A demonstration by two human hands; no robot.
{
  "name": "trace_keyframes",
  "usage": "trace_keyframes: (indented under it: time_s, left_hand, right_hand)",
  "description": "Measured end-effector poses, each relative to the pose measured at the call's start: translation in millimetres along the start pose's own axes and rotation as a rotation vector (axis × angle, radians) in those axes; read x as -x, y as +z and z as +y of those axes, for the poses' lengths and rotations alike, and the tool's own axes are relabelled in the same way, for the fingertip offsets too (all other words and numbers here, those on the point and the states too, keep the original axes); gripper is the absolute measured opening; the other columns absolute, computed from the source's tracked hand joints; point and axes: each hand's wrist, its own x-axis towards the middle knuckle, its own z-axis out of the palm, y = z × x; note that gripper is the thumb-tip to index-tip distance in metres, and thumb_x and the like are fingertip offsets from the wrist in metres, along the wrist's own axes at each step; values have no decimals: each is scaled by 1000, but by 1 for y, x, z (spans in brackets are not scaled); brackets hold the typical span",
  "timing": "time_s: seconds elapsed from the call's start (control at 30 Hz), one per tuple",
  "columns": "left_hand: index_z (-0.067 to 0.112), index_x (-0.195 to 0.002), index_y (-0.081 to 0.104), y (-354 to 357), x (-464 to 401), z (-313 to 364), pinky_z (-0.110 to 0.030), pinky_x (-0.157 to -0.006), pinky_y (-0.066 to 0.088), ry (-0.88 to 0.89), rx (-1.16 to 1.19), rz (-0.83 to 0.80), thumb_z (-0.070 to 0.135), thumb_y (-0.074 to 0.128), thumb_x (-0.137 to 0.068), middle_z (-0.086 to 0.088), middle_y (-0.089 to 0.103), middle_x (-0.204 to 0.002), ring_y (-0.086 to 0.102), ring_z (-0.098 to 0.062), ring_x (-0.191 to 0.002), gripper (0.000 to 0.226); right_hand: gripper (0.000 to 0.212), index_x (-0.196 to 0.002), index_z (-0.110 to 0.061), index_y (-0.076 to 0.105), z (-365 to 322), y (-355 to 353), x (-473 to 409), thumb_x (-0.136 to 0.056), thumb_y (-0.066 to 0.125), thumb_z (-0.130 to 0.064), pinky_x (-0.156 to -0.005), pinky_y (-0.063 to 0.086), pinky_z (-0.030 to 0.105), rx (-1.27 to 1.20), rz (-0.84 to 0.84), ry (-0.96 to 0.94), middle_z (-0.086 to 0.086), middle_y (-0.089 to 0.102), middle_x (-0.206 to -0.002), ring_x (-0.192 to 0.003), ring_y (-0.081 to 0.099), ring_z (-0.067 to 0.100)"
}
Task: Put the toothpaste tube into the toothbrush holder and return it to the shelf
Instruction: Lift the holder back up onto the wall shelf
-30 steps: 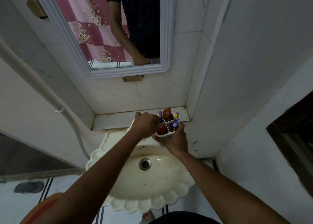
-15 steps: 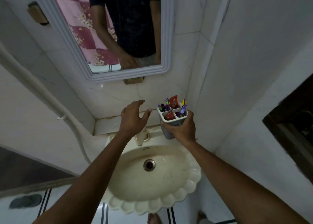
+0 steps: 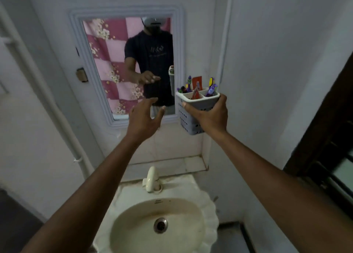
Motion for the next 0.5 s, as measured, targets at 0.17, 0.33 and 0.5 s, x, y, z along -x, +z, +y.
trace_keyframes:
  time_s: [0.17,0.33,0.5]
  left_hand:
    - [21,-144,62,-55,-42,60,-52,-109,53,89,11,126,61,56,-102,-5,69,-141,65,-25,-129,58]
    - [25,-139,64,-114,-91,116,-53,-108,52,230,-5,257,56,58,-103,-3,70,-138,65,-23,-127,47]
    - [23,-149,60,-159,-138,154,-56,-120,43,280,-89,350,57,59,-105,-2,63,-152,57,-24,-142,56]
  right_hand:
    - [111,-136,-21,52,-82,-42,-38,-53,98,-79,-77,58,23,-36,57,-158,-4,69,-129,-113,71,17]
    - [115,-133,-21,51,-168,-77,-72,-47,86,-89,-87,63,37,-65,97,-305,-3,69,-128,-111,71,19]
    - [107,-129,-24,52,-240,-100,-101,-51,93,-85,-87,59,28,-181,147,-346,-11,66,-121,-109,70,14]
